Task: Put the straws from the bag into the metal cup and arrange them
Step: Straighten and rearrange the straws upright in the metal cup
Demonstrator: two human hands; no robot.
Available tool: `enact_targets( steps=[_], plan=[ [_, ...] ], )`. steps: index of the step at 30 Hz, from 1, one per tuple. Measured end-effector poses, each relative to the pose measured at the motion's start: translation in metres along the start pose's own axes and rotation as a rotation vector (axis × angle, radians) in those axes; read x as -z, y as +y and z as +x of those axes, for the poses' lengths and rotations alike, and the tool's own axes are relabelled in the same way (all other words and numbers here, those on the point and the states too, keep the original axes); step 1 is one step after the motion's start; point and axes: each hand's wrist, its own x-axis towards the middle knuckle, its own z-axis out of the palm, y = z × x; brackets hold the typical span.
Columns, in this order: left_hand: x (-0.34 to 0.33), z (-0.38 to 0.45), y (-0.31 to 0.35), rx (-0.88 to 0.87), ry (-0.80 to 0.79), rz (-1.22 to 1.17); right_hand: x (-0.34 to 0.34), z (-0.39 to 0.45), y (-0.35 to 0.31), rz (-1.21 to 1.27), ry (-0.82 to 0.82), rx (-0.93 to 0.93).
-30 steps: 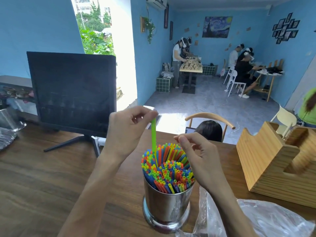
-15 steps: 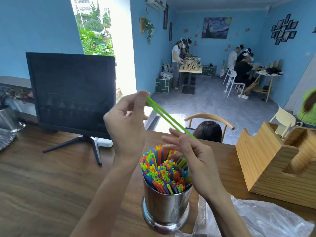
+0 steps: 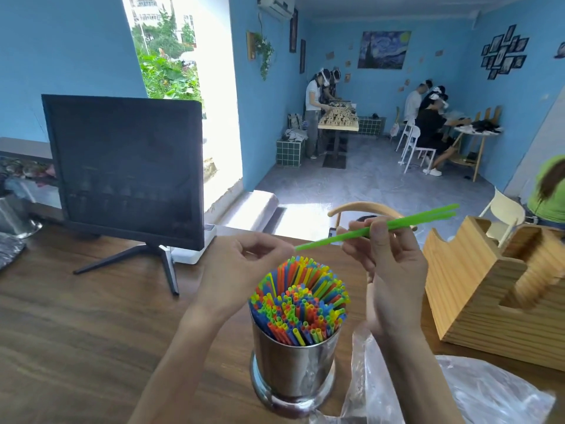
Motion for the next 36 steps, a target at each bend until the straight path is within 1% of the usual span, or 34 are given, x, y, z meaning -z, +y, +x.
enact_targets(
  steps=[1,3,6,7,8,10,12,13,14,16,17,19,21,24,26,28,30,32,34,36],
  plan=[
    [0.003,-0.001,-0.004,0.014,-0.047,0.054,0.004,0.002,0.000,-0.093,-0.030,0.056],
    [0.004,-0.001,-0.011,0.024,-0.050,0.109,0.008,0.003,0.001,-0.321,-0.134,0.087],
    [-0.001,-0.001,-0.015,0.012,-0.035,0.100,0.012,0.002,0.005,-0.689,-0.372,-0.026],
    [-0.003,0.000,-0.016,0.017,-0.046,0.091,0.012,0.001,0.007,-0.765,-0.426,-0.053],
    [-0.005,0.000,-0.016,0.021,-0.058,0.083,0.011,0.000,0.008,-0.784,-0.444,-0.063],
    [-0.008,0.001,-0.016,0.021,-0.080,0.074,0.008,-0.003,0.010,-0.709,-0.395,-0.031],
    [-0.011,0.004,-0.015,0.009,-0.096,0.083,0.006,-0.003,0.010,-0.611,-0.319,0.047],
    [-0.012,0.006,-0.015,0.008,-0.101,0.084,0.006,-0.003,0.010,-0.621,-0.306,0.104],
    [-0.013,0.008,-0.014,0.013,-0.107,0.080,0.007,-0.003,0.011,-0.677,-0.326,0.151],
    [-0.014,0.010,-0.015,0.021,-0.126,0.067,0.011,-0.002,0.017,-0.882,-0.432,0.171],
    [-0.014,0.012,-0.015,0.022,-0.137,0.063,0.013,-0.001,0.020,-0.976,-0.482,0.153],
    [-0.014,0.013,-0.014,0.019,-0.155,0.052,0.017,0.003,0.024,-1.050,-0.548,0.079],
    [-0.014,0.014,-0.011,-0.005,-0.141,0.023,0.019,0.005,0.024,-1.005,-0.546,0.043],
    [-0.016,0.012,-0.010,-0.073,-0.077,-0.043,0.018,0.007,0.023,-0.834,-0.418,0.009],
    [-0.015,0.010,-0.010,-0.093,-0.085,-0.037,0.017,0.009,0.027,-0.821,-0.367,-0.018],
    [-0.014,0.009,-0.012,-0.107,-0.105,0.060,0.014,0.009,0.031,-0.850,-0.426,-0.074],
    [-0.009,0.011,-0.013,-0.115,-0.128,0.220,0.013,0.008,0.034,-0.817,-0.488,-0.162],
    [-0.007,0.014,-0.016,-0.096,-0.187,0.323,0.013,0.008,0.037,-0.776,-0.504,-0.224],
    [-0.009,0.017,-0.018,-0.062,-0.188,0.285,0.013,0.007,0.039,-0.765,-0.481,-0.237],
    [-0.012,0.023,-0.018,-0.004,-0.121,0.189,0.014,0.007,0.041,-0.767,-0.450,-0.240]
  ],
)
